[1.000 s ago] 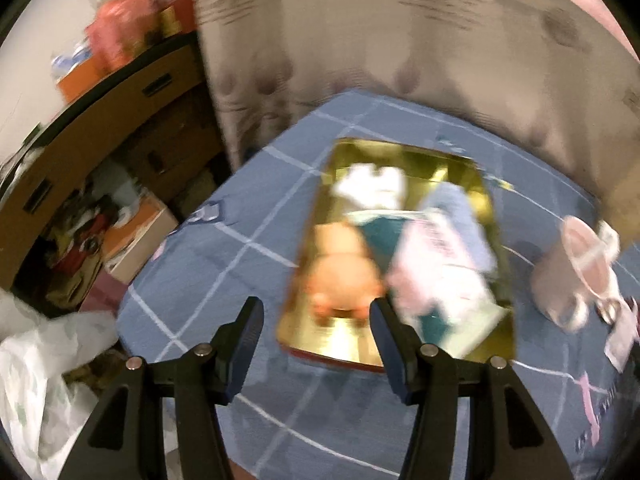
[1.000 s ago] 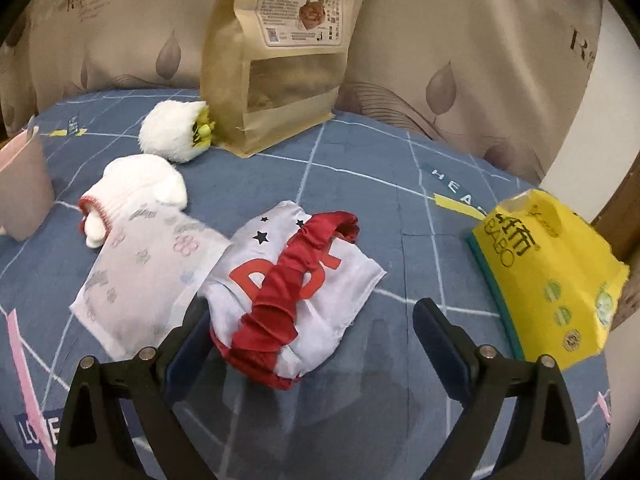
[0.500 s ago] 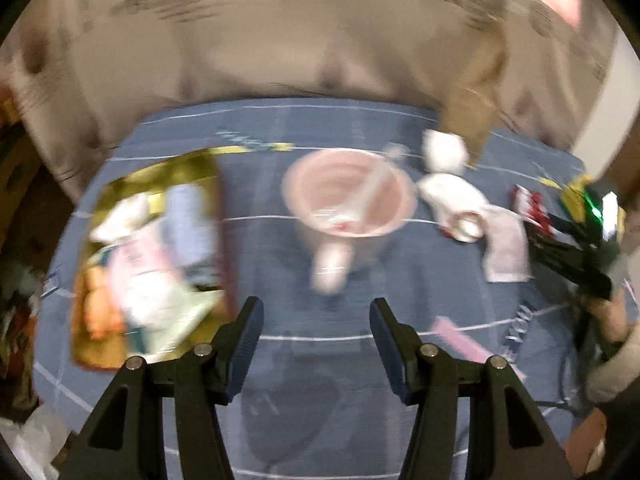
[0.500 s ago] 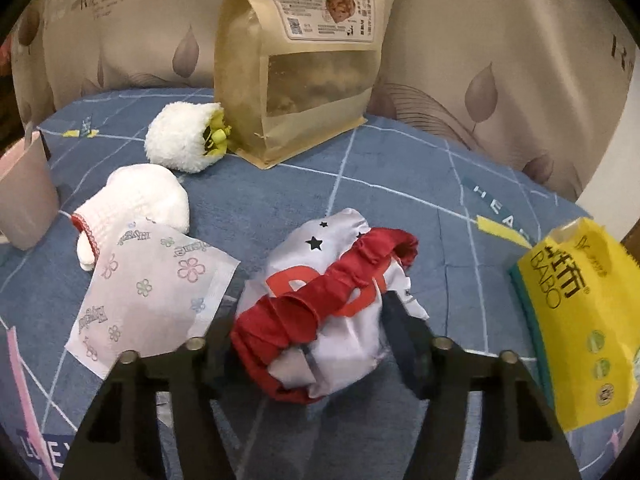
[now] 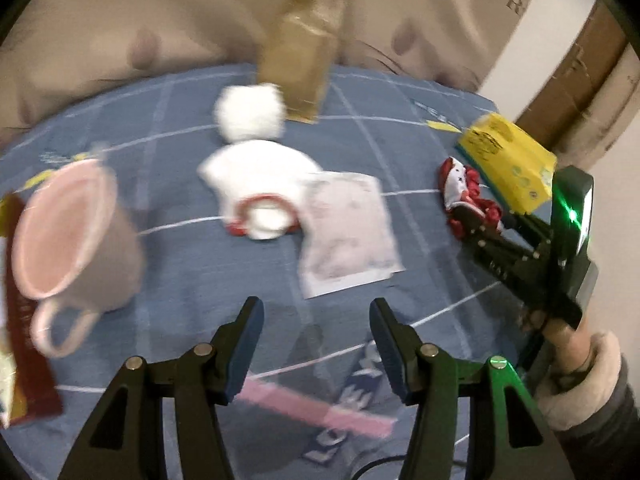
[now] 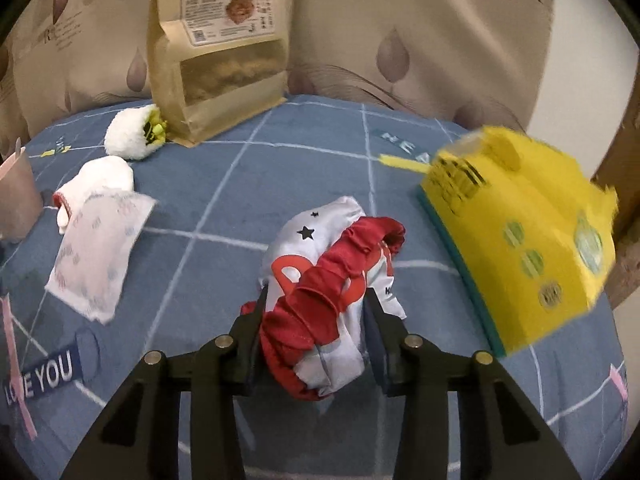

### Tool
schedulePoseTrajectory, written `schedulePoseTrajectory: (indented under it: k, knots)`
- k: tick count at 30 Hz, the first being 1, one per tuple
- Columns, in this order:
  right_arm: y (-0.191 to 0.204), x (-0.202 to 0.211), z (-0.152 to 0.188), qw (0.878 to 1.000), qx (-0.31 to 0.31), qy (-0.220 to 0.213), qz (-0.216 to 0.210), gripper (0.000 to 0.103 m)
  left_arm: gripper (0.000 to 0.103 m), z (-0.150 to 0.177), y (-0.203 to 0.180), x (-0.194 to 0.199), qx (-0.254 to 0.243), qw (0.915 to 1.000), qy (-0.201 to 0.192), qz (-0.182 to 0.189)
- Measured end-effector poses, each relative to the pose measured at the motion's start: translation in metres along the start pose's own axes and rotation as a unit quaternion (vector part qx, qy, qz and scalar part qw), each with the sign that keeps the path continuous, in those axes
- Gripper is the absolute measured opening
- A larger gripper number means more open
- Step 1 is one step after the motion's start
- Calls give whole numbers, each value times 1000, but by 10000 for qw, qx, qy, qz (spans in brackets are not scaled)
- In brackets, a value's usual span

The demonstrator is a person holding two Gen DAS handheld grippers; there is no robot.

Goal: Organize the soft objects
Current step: 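Lift the red-and-white cloth with the right tool while the left tool grasps the floral wipe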

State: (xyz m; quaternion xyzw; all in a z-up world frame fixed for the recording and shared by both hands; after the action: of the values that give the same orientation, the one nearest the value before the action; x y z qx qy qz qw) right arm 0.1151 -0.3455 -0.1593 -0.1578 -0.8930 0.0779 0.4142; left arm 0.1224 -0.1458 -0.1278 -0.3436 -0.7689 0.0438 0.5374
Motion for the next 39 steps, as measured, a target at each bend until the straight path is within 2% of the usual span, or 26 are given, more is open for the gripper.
schedulePoseTrajectory:
  k: [4,9,11,22,24,26,28,32,39]
  knots:
    - [-1,-4,1,10000,-12,44,-30,39,56,-11,-15,-28,17,9999,131,70]
    - [2,-4,1,10000,85,22,45,40,56,-25,-16,-55,138,9997,209,29]
    - [3,-5,1,10000,60,34,13,41,58,-28,-13,-64,194,9994,280,-42]
    - [3,-5,2,9999,94,29,42,42,60,-59,-11,-89,87,9983,67,-566]
    - [3,-5,2,9999,102,26,51,42,38,-59,-12,-90,-26,9977,0,-679]
    - [3,-5,2,9999,92,29,40,42,22,-57,-12,-90,-280,9951,-21,-944]
    - [4,-5,2,9999,97,27,46,42,15,-55,-16,-88,-378,9956,-21,-861]
    - [3,-5,2,9999,97,27,48,42,6,-53,-18,-83,-401,9953,-33,-878]
    - [4,-5,2,9999,103,22,57,43,6,-39,-27,-71,-417,9975,30,-574]
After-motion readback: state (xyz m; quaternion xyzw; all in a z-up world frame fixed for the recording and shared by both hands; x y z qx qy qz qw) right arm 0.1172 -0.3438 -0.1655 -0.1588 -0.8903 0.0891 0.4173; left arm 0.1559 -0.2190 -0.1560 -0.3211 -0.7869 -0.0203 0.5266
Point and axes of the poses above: each gripper's, at about its wrist camera, not at the fingertips, and x roughly against the way its jaws point, y to its left, z to its underside, the point moved 8 cm from there along -x, roughly the way its jaws point, and after that the axes turned 14 degrees about z, right-handed, at the moved point
